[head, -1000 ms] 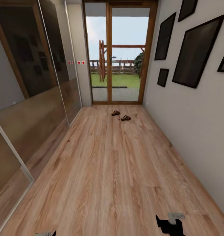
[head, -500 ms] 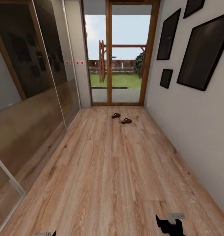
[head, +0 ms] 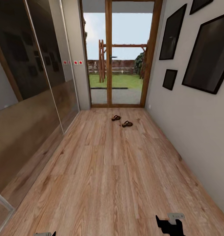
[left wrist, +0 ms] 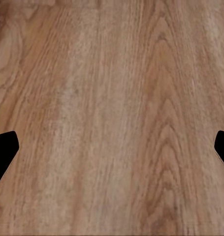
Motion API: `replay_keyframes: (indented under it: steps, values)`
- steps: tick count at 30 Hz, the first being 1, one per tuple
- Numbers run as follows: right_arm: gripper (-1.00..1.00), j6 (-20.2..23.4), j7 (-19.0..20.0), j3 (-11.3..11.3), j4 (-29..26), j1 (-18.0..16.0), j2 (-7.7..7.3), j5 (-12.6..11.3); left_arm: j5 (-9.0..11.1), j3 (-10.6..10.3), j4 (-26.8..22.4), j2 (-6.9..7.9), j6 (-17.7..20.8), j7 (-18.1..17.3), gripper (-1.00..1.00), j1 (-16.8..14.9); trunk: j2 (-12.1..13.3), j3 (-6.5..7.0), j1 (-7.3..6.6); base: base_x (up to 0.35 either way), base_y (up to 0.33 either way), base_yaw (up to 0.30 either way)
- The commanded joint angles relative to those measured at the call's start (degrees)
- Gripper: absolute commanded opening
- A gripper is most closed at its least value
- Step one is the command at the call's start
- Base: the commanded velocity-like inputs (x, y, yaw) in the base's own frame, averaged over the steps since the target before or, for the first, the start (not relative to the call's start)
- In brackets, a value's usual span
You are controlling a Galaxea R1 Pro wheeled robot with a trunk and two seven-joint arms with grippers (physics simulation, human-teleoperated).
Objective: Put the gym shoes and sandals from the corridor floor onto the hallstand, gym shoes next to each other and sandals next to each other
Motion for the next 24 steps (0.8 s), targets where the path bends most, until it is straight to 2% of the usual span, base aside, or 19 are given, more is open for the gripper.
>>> replay_keyframes:
  steps: [1, 24]
  values:
    - [1.0, -0.2, 0.3, -0.3, 0.1, 0.0, -0.02, 0.0, 0.6, 0.1, 0.1, -0.01, 0.0, -0.6, 1.0, 0.0, 0.0, -0.05, 0.02, 0.339, 0.0, 0.0]
    - [1.0, -0.1, 0.4, -0.3, 0.1, 0.0, 0.13, 0.0, 0.6, 0.1, 0.1, -0.01, 0.0, -0.6, 1.0, 0.0, 0.0, -0.05, 0.02, 0.339, 0.0, 0.0]
